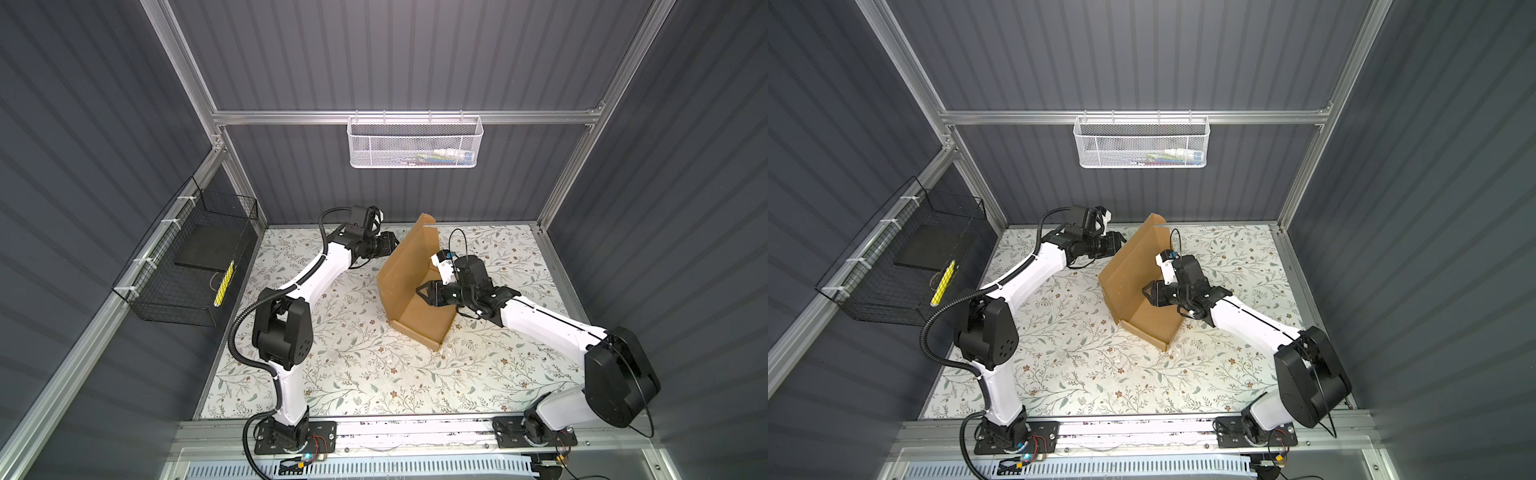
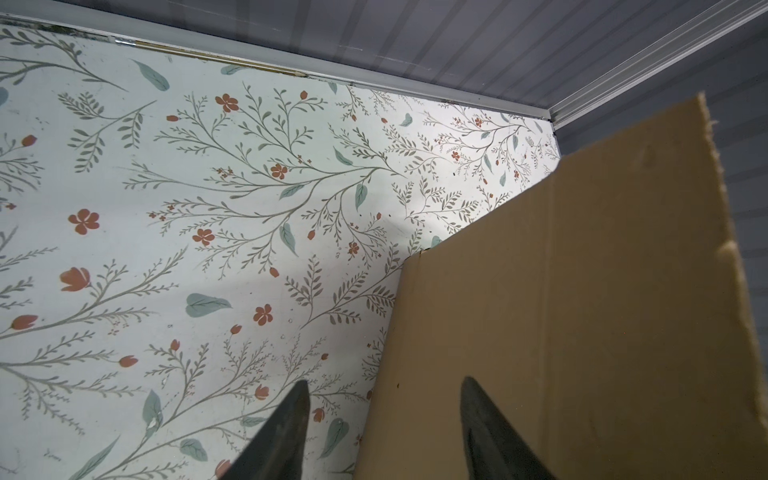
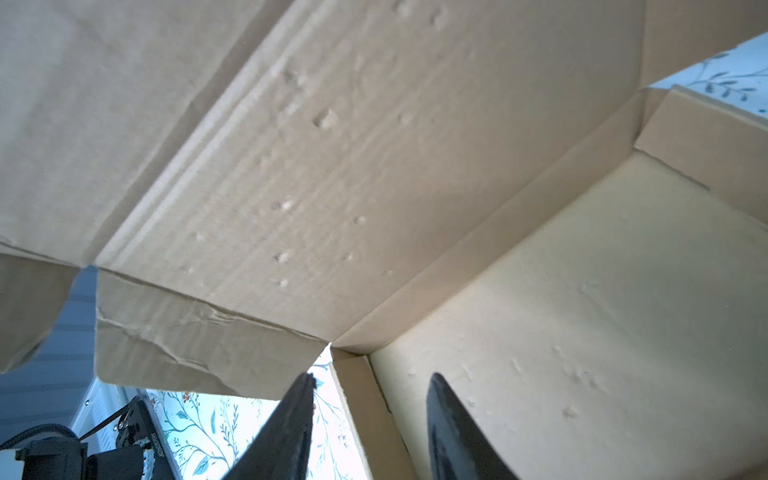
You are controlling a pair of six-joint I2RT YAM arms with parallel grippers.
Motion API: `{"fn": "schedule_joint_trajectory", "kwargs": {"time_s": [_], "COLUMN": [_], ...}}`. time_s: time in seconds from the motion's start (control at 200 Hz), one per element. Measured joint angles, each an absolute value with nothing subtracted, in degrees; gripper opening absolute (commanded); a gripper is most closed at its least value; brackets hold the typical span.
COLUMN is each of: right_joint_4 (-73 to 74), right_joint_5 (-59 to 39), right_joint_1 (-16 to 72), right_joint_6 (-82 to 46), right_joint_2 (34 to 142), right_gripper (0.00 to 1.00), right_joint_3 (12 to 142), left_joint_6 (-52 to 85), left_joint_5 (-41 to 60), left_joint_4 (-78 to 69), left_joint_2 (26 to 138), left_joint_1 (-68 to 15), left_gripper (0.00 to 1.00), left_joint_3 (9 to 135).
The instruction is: Fold the paper box
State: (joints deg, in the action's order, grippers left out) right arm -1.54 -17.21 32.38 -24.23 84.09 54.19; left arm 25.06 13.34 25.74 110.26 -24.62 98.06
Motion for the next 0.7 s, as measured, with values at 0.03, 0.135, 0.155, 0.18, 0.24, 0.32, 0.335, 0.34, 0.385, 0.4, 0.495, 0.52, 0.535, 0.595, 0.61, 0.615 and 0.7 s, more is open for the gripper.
{"fn": "schedule_joint_trajectory", "kwargs": {"time_s": [0.03,0.135,0.155,0.18,0.24,0.32,0.335,0.34,0.385,0.4,0.495,0.52,0.535,0.595,0.61,0.615,0.7], "right_joint_4": [-1.76,-1.76,-1.74,-1.52,-0.78,0.91,1.21,1.3,2.33,2.59,4.19,4.78,5.15,6.66,7.05,7.25,9.08], "right_joint_5": [-16.84,-14.06,-13.32,-12.21,-9.65,-6.26,-5.74,-5.58,-3.99,-3.55,-1.02,-0.47,-0.08,0.97,1.21,1.32,2.24], "right_joint_1": [32.4,33.74,34.15,34.85,36.6,38.81,39.11,39.2,40.01,40.18,41.06,41.3,41.39,42.02,42.22,42.35,43.48], "right_joint_6": [-23.97,-23.44,-23.33,-23.27,-23.44,-24.03,-24.08,-24.12,-24.6,-24.73,-25.52,-25.63,-25.69,-26.0,-26.13,-26.22,-26.72], "right_joint_2": [83.9,83.37,83.18,82.94,82.5,82.11,82.06,82.06,82.06,82.06,82.13,82.24,82.24,82.7,82.91,83.02,84.62], "right_gripper": [0.45,0.41,0.4,0.39,0.38,0.38,0.38,0.38,0.38,0.38,0.38,0.38,0.38,0.38,0.38,0.38,0.38], "right_joint_3": [53.91,52.84,52.58,52.16,51.18,49.76,49.52,49.45,48.84,48.66,48.38,48.38,48.38,48.38,48.38,48.4,48.47], "left_joint_6": [24.77,23.9,23.75,23.55,23.14,22.74,22.65,22.65,22.61,22.61,22.63,22.63,22.63,22.65,22.65,22.65,22.68], "left_joint_5": [13.37,13.74,13.8,13.82,13.91,14.04,14.06,14.04,14.06,14.09,14.33,14.57,14.68,15.16,15.35,15.38,16.32], "left_joint_4": [26.24,27.88,28.03,28.21,28.58,28.93,28.95,28.95,29.21,29.34,29.63,29.58,29.58,29.58,29.56,29.56,29.39], "left_joint_2": [110.28,111.77,112.12,112.79,114.13,115.81,115.98,116.09,116.79,116.99,118.13,118.39,118.48,118.91,119.11,119.13,120.31], "left_joint_1": [-24.53,-24.53,-24.53,-24.53,-24.53,-24.53,-24.53,-24.53,-24.53,-24.53,-24.53,-24.53,-24.53,-24.53,-24.53,-24.53,-24.53], "left_gripper": [0.54,0.51,0.51,0.5,0.5,0.5,0.5,0.5,0.5,0.5,0.5,0.5,0.5,0.5,0.5,0.5,0.5], "left_joint_3": [98.32,101.1,101.67,102.59,104.12,105.16,105.19,105.19,105.19,105.19,105.19,105.19,105.19,105.32,105.45,105.47,106.96]}}
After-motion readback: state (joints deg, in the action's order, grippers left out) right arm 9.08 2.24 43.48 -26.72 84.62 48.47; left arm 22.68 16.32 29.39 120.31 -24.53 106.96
